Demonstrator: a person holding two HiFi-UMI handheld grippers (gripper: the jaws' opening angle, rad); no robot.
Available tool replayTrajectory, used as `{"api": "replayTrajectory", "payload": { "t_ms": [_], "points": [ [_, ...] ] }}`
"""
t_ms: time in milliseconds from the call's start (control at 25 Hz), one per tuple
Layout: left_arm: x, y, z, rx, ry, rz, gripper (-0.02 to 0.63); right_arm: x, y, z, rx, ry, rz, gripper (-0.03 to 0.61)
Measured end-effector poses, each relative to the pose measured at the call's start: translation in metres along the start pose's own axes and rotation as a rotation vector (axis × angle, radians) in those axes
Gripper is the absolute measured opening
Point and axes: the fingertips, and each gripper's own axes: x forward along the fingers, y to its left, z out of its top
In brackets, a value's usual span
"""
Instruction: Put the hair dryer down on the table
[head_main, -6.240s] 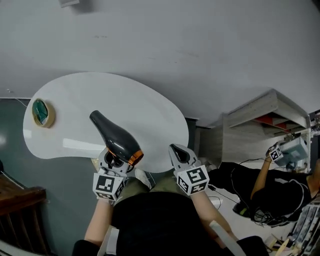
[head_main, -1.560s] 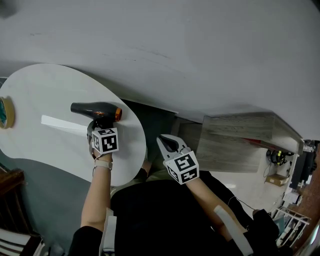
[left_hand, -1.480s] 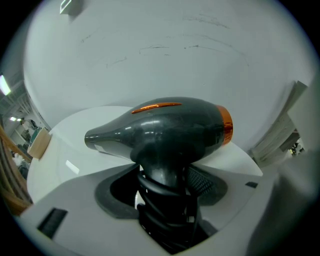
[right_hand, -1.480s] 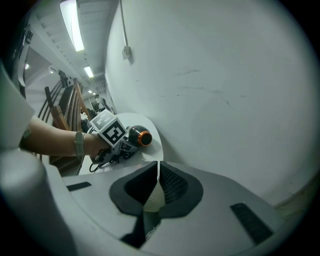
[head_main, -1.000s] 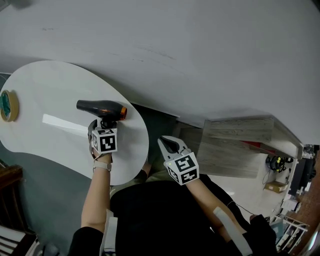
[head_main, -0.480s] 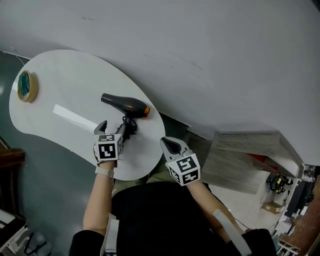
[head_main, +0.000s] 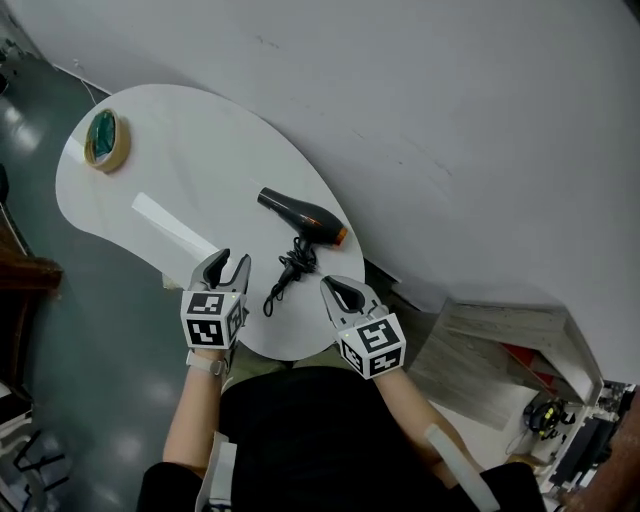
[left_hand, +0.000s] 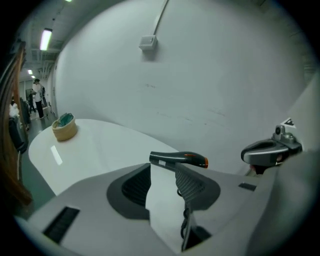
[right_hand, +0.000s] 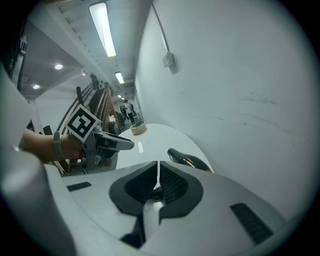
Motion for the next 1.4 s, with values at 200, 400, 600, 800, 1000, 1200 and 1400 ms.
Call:
{"api": "replayTrajectory", "payload": {
  "t_ms": [200, 400, 600, 800, 1000, 1200, 1400],
  "points": [
    [-0.053, 0.024, 0.025, 0.013, -0.162, 0.044, 0.075, 0.009, 0.033, 0.033, -0.039, -0.052, 0.059, 0.026],
    [-0.097, 0.043, 0.040, 0.041, -0.247, 0.080, 0.011, 0.016, 0.065, 0.062, -0.068, -0.099, 0.123, 0.026],
    [-0.135, 0.056, 0.052, 0.082, -0.327, 0.109, 0.010, 0.020, 0.099, 0.092, -0.101, -0.163, 0.204, 0.026],
    [-0.162, 0.063, 0.059, 0.096, -0.397, 0.117, 0.011, 0.022, 0.124, 0.119, -0.169, -0.228, 0.246, 0.026],
    [-0.179, 0.064, 0.071, 0.120, -0.449, 0.106, 0.011, 0.026, 0.138, 0.132, -0.210, -0.255, 0.262, 0.026],
    [-0.191, 0.066, 0.078, 0.116, -0.456, 0.109, 0.011, 0.027, 0.146, 0.141, -0.243, -0.264, 0.266, 0.026],
    [-0.192, 0.065, 0.078, 0.107, -0.465, 0.089, 0.011, 0.029, 0.148, 0.140, -0.244, -0.264, 0.267, 0.026]
  ]
}}
